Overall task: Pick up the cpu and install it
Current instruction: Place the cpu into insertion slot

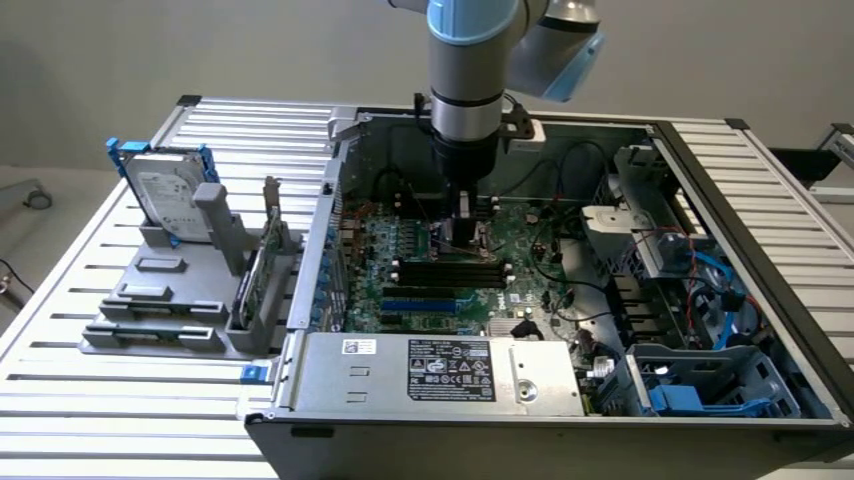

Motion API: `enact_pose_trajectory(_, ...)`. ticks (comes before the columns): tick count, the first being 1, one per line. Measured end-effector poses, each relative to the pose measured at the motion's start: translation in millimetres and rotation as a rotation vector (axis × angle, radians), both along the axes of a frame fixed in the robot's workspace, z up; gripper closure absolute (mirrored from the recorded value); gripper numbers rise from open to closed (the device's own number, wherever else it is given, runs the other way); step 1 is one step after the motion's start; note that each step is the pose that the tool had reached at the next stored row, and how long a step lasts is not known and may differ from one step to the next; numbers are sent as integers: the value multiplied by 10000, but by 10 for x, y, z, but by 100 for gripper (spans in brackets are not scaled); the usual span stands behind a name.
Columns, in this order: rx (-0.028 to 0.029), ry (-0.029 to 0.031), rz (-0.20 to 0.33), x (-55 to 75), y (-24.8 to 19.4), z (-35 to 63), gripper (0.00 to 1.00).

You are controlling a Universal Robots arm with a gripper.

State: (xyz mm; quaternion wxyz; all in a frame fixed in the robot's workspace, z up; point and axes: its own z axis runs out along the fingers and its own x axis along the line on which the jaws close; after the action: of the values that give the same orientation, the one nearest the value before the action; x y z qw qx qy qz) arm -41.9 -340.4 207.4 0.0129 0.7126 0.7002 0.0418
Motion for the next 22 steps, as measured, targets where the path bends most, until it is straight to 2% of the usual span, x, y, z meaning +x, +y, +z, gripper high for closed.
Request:
enact_pose_trajectory(5,0,-46,0,-16,1,-11,45)
enact_pose_trajectory(9,-31,-77,-3,-31,0,-35,45)
enact_pose_trajectory(22,-207,-159,-2,-34,0,-76,45)
